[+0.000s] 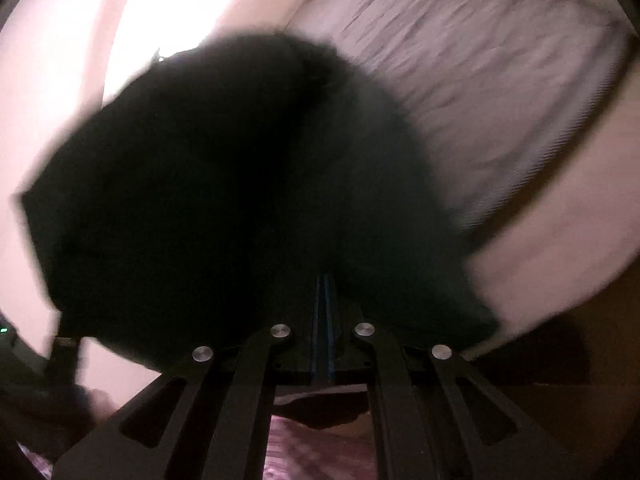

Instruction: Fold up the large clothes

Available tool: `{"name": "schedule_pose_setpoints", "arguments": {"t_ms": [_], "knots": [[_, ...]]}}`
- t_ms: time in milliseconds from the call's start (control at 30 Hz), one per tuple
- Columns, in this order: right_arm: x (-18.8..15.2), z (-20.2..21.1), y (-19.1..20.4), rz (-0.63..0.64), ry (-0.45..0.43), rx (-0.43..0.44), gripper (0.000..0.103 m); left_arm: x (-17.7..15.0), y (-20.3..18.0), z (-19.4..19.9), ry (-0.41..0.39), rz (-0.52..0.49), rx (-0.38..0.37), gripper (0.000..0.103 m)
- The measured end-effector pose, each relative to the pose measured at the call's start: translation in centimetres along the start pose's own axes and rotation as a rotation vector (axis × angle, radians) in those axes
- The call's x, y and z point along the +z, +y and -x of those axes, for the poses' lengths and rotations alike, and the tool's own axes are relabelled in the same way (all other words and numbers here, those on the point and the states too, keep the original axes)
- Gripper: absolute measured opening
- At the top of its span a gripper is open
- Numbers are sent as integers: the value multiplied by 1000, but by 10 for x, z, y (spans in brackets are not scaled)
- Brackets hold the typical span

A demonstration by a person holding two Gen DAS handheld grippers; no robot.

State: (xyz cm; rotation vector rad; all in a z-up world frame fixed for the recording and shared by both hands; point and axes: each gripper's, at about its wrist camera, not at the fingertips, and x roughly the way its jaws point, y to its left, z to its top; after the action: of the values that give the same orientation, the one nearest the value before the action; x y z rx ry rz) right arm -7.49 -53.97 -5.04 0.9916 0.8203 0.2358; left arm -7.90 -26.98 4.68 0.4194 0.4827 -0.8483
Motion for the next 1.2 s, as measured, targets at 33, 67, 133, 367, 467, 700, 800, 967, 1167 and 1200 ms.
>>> {"name": "schedule_pose_setpoints", "arguments": {"t_ms": [33, 67, 133, 367, 467, 700, 800, 967, 1167, 1200], "knots": [[-2, 5, -7, -21, -9, 6, 6, -3, -2, -7, 13, 4, -10, 16], [-4, 11, -16, -46, -18, 17, 6, -4, -4, -14, 31, 17, -26, 16], [-10, 21, -31, -83, -39, 23, 6, -8, -5, -23, 68, 46, -67, 16], [-19, 27, -40, -112, -44, -2, 6, -23, -23, -59, 142, 64, -115, 17], [-10, 42, -35, -77, -87, -76, 6, -29, -28, -63, 157, 71, -118, 17], [50, 88, 37, 96, -199, -43, 6, -34, -35, -68, 170, 86, -111, 17], [84, 70, 107, 252, -96, 27, 10, -36, -36, -68, 172, 88, -104, 17], [111, 3, 164, 345, 51, 7, 14, -37, -40, -71, 180, 97, -94, 17], [126, -66, 121, 305, 165, -246, 0, -39, -43, -75, 209, 112, -108, 18], [126, -73, 104, 271, 184, -264, 0, -39, -44, -77, 214, 110, -111, 18]]}}
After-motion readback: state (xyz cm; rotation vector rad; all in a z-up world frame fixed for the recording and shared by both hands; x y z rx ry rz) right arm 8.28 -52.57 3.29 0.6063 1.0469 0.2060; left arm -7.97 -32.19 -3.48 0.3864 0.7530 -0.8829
